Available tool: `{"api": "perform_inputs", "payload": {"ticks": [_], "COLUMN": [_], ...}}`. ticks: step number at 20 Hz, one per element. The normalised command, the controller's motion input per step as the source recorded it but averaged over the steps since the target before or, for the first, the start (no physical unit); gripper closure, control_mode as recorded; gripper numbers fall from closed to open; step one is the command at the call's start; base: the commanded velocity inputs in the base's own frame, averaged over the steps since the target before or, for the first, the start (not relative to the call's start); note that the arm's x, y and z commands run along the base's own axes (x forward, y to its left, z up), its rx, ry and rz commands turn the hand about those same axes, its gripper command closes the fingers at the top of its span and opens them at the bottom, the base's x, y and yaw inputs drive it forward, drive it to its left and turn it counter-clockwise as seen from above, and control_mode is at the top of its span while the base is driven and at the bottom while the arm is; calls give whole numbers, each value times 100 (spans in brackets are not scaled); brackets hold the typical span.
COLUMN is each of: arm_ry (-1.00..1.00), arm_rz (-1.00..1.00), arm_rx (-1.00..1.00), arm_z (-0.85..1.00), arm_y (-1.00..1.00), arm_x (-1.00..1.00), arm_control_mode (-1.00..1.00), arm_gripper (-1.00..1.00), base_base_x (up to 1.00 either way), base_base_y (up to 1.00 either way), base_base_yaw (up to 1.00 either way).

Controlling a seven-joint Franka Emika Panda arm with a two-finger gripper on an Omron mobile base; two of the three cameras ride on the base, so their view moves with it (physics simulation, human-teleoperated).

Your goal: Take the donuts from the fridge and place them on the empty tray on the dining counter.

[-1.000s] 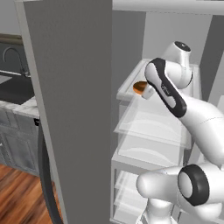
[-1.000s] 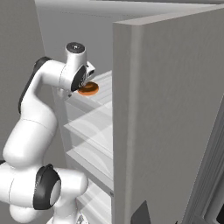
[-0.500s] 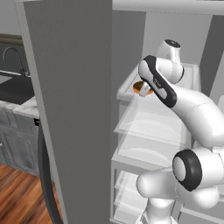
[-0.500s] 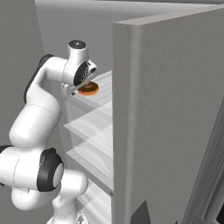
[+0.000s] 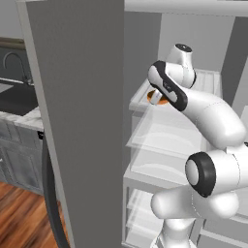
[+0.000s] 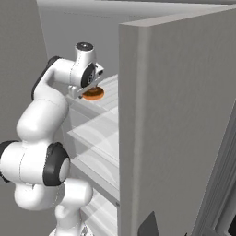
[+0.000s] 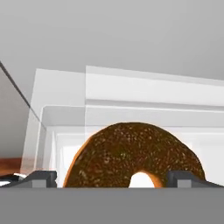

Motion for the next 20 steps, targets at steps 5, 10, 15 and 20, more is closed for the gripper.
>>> {"api": "perform_inputs", "payload": {"ticks": [5, 10, 15, 20], "arm_ry": [6, 7, 5, 1], "arm_rz": [0, 0, 0, 0], "arm_rx": [-1, -1, -2, -3], "arm_z": [-13, -15, -20, -26], "arm_y": [0, 0, 4, 9], "arm_x": [0, 0, 0, -10], "arm_control_mode": [-100, -100, -100, -100], "arm_gripper": [-100, -100, -100, -100], "base_base_x": [0, 0, 0, 0], "base_base_y": [0, 0, 0, 0], "base_base_yaw": [0, 0, 0, 0]}}
